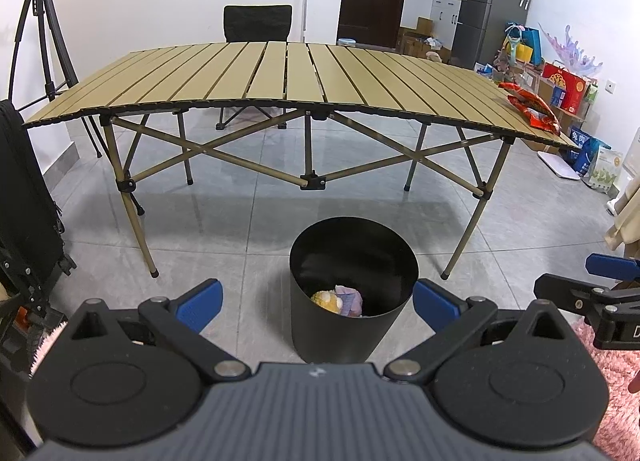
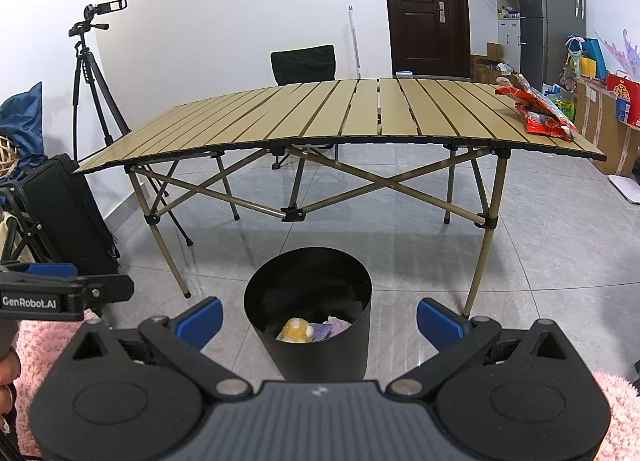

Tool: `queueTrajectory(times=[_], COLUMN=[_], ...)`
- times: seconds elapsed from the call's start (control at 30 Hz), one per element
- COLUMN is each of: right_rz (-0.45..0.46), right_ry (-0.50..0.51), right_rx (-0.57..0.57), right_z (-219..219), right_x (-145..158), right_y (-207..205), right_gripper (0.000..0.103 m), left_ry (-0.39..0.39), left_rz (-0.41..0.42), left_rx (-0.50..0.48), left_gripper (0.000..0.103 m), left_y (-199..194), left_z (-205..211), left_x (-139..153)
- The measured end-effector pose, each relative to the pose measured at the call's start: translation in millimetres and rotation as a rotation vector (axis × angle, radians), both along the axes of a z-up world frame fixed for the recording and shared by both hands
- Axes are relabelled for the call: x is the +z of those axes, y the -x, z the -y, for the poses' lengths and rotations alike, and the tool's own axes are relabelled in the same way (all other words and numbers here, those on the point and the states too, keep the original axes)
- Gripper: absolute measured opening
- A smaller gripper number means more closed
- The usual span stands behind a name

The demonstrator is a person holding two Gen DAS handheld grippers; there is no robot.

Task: Collect trash

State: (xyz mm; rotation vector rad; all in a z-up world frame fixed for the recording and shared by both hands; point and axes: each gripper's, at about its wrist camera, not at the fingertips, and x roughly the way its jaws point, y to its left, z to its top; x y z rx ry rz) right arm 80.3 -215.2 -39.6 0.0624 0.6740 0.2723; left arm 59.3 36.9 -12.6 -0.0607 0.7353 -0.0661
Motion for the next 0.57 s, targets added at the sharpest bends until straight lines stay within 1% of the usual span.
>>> queueTrajectory(times=[0.33, 0.57], right_rz=[-0.001, -0.003], right_ry=[0.001, 0.002], right_rx=[0.000, 0.000], right_z=[0.1, 0.6], right_x=[0.1, -0.9], right_y=[-0.1, -0.2], right_gripper=[0.103, 0.103], left_ry=[0.006, -0.005], left_rz=[0.000, 0.012], left_rx=[-0.004, -0.003], left_gripper=[0.103, 0.103], left_y=[-0.1, -1.2], left_z=[-0.6, 0.8], left_x=[-1.7, -2.3])
